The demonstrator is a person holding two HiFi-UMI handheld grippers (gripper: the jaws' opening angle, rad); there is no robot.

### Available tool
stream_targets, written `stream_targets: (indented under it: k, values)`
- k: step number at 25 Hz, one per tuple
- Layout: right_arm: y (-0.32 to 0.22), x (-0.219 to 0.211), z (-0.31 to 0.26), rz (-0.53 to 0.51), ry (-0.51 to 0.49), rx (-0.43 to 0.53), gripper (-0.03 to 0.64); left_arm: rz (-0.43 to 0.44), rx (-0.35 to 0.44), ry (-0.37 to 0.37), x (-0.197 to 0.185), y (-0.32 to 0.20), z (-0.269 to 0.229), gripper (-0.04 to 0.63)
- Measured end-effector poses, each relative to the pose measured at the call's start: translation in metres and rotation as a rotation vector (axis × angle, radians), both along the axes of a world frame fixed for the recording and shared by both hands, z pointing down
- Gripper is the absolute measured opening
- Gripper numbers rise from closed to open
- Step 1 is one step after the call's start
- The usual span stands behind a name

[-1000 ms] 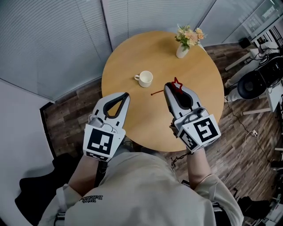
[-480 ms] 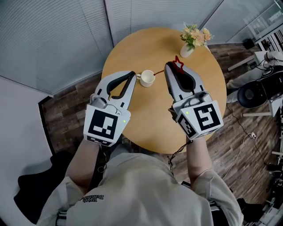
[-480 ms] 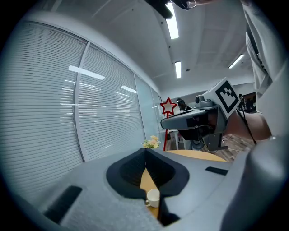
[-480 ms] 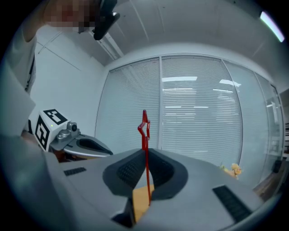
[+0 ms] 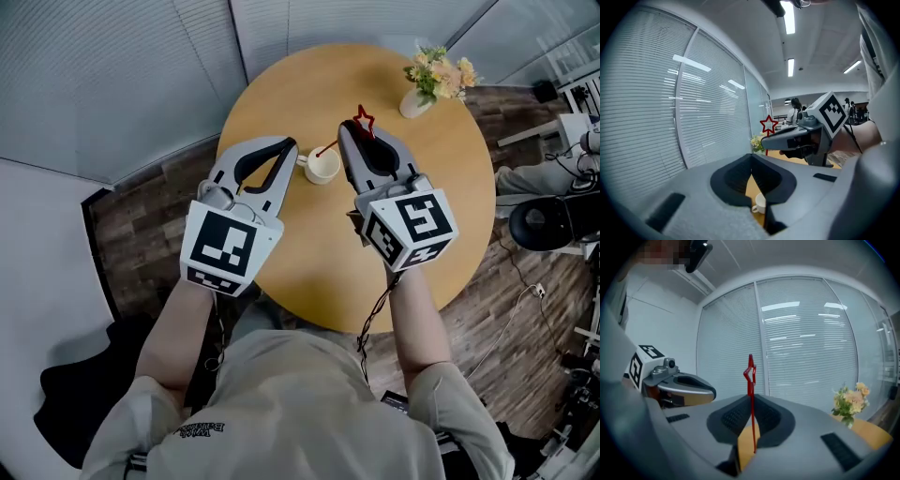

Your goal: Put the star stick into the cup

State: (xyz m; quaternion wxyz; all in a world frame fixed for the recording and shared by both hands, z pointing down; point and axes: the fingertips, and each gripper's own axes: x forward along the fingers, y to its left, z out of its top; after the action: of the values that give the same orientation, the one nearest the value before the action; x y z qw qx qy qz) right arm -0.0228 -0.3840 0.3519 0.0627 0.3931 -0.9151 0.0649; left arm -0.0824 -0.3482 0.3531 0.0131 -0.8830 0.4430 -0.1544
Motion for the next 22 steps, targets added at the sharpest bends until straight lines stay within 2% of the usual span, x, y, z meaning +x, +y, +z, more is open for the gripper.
stream_targets:
  k: [8, 11, 15, 19, 22]
  values:
    - [-0.035, 0.007, 0.088, 0.042, 0.065, -0.113, 0.035, 0.001, -0.107, -0.009, 0.005, -0.026, 0.064, 0.021]
    - [-0.044, 0.009, 0.115, 0.063, 0.069, -0.141, 0.035, 0.0, -0.144, -0.039, 0.006, -0.031, 0.092, 0.021]
    - [-0.049, 0.008, 0.152, 0.077, 0.078, -0.185, 0.037, 0.002, -0.186, -0.046, 0.008, -0.029, 0.121, 0.021]
    - [-0.049, 0.002, 0.177, 0.071, 0.082, -0.216, 0.037, -0.004, -0.26, -0.041, 0.012, -0.021, 0.151, 0.021]
    - [-0.051, -0.003, 0.191, 0.065, 0.088, -0.236, 0.037, 0.016, -0.271, -0.034, 0.017, -0.017, 0.155, 0.021]
